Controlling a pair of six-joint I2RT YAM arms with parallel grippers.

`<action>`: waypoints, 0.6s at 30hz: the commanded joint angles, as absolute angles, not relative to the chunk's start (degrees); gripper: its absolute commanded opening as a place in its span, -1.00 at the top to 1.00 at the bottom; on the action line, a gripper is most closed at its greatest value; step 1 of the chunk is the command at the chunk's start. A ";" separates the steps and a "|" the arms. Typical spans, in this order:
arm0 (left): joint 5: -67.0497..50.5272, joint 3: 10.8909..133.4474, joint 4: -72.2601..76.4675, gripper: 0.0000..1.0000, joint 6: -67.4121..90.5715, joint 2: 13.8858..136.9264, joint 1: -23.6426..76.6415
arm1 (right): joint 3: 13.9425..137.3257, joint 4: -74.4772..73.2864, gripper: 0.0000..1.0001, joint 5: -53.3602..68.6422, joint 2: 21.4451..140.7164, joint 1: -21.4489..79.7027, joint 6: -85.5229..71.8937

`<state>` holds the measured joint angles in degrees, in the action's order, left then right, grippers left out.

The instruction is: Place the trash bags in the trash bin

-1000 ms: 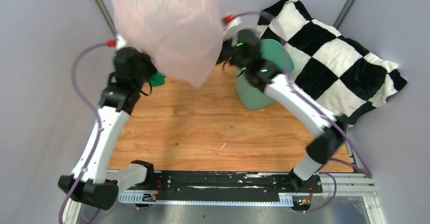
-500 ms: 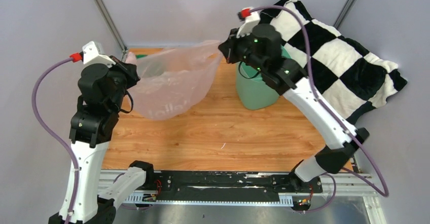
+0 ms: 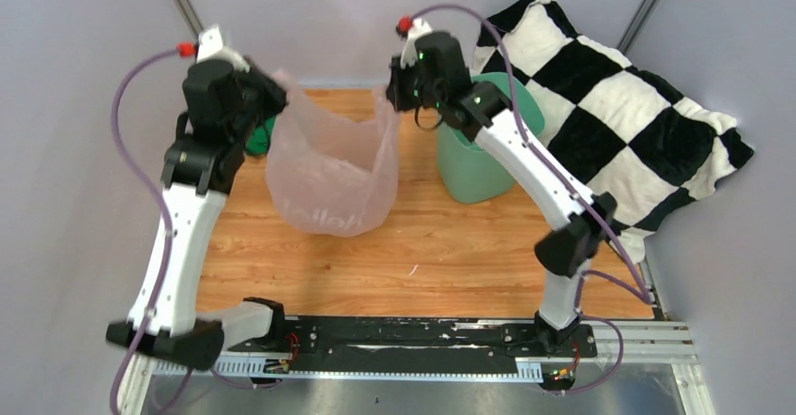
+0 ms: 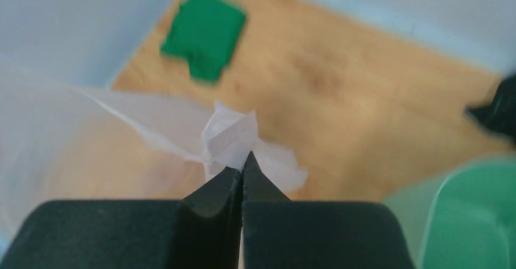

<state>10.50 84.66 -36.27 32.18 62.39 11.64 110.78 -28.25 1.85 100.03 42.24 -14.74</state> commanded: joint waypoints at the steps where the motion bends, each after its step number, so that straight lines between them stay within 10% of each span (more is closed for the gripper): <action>1: -3.81 106.93 -24.69 1.00 34.42 79.80 11.80 | 143.80 -32.44 1.00 4.42 109.76 35.32 -15.92; 4: -2.59 128.07 -25.18 1.00 31.28 86.44 15.55 | 152.63 -27.28 1.00 4.25 107.62 36.53 -13.70; 8: -0.16 138.40 -24.24 1.00 29.18 87.36 16.35 | 120.95 -0.47 1.00 0.75 87.92 42.26 -7.19; 18: 4.47 91.53 -38.15 1.00 37.89 81.80 4.40 | 108.66 -24.50 1.00 2.84 106.93 50.96 -15.28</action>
